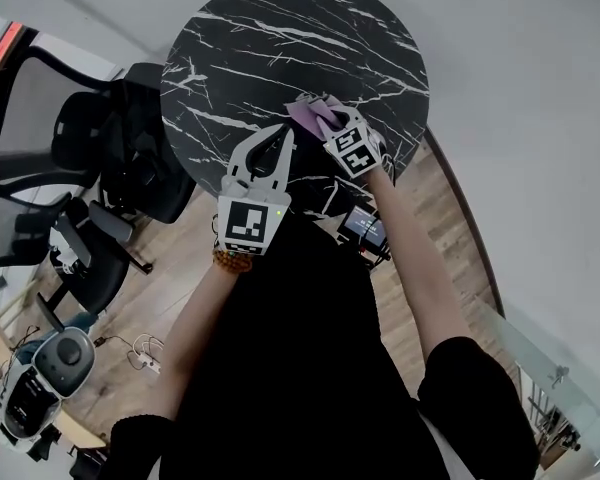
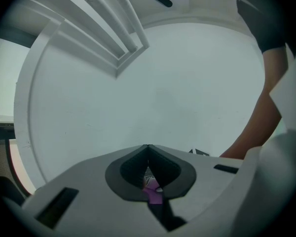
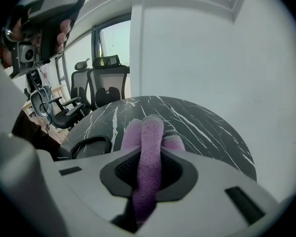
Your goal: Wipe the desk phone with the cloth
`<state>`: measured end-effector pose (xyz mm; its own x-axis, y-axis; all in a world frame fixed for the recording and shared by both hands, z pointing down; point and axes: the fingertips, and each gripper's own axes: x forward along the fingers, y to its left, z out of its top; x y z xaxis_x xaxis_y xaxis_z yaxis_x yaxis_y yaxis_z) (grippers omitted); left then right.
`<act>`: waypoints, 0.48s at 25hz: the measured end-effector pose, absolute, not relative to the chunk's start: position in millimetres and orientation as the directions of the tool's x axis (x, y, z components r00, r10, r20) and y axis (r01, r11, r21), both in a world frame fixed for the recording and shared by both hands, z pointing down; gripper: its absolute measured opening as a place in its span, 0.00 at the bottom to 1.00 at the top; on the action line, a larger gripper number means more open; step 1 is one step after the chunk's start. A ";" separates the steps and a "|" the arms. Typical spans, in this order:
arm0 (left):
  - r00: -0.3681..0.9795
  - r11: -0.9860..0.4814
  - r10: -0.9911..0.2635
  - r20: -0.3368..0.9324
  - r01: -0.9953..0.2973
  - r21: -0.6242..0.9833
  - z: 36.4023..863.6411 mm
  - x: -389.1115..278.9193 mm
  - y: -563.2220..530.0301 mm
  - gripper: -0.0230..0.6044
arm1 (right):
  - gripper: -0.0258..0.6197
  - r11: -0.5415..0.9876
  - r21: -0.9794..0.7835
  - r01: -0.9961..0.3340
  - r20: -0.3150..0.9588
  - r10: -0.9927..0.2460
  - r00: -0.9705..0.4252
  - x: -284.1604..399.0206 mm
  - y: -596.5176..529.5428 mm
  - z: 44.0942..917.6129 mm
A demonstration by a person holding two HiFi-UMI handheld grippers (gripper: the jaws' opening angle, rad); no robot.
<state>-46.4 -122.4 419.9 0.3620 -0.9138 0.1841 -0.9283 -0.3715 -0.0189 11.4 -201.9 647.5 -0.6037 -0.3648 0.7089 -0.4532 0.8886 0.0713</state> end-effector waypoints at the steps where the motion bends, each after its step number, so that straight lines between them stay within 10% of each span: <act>1: 0.363 -0.373 -0.913 0.185 -0.928 -0.018 420.2 -46.2 -122.9 0.06 | 0.13 0.887 0.068 -0.456 0.711 -0.364 -0.602 11.8 -201.7 647.8; 12: 0.362 -0.372 -0.911 0.195 -0.928 -0.017 426.6 -49.9 -113.5 0.06 | 0.13 0.878 0.031 -0.478 0.726 -0.348 -0.593 12.1 -195.2 652.6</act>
<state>-49.9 -113.5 426.6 0.3622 -0.9115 0.1950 -0.9280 -0.3723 -0.0167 12.1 -195.2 652.6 -0.5925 -0.3483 0.7264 -0.4779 0.8779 0.0311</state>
